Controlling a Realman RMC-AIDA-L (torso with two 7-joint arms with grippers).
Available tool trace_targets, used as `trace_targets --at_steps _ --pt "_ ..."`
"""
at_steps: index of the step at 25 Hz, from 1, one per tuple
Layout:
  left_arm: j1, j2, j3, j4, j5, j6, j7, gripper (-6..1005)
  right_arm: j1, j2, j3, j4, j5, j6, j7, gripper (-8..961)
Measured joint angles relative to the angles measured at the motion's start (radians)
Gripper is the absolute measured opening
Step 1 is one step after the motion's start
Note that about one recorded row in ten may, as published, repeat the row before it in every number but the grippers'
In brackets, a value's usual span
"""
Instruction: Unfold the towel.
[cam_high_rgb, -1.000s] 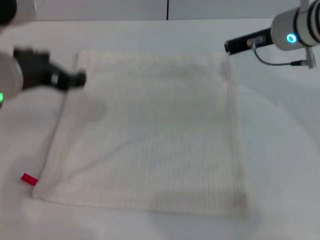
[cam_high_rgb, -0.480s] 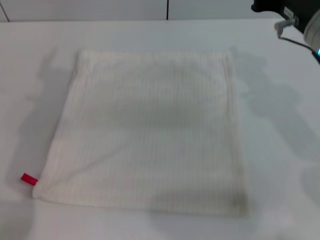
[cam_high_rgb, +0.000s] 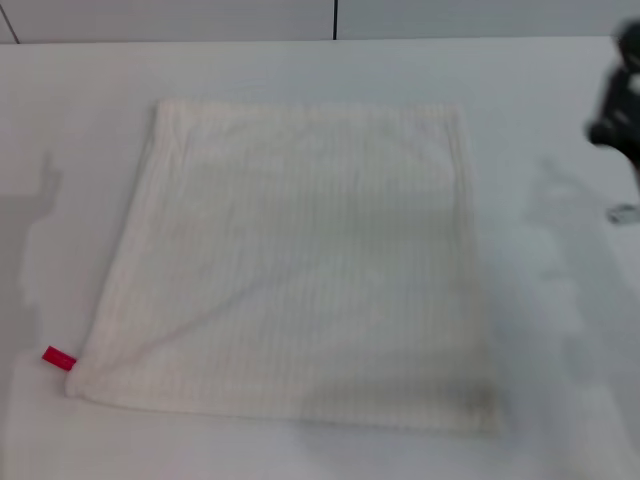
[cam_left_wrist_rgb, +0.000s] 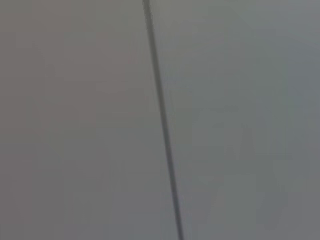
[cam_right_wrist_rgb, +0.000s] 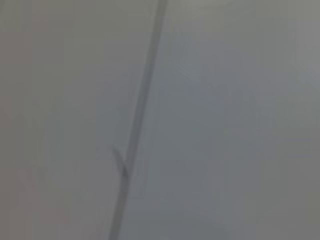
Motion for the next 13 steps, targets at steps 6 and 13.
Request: trace_targets --at_steps 6,13 --pt "-0.162 0.000 -0.018 0.495 -0.023 0.276 -0.299 802 -0.014 0.000 -0.071 0.229 0.308 0.145 0.108 144" --pt "-0.172 0.000 -0.019 0.560 -0.023 0.286 -0.336 802 -0.035 0.002 -0.071 0.261 0.317 0.154 0.115 152"
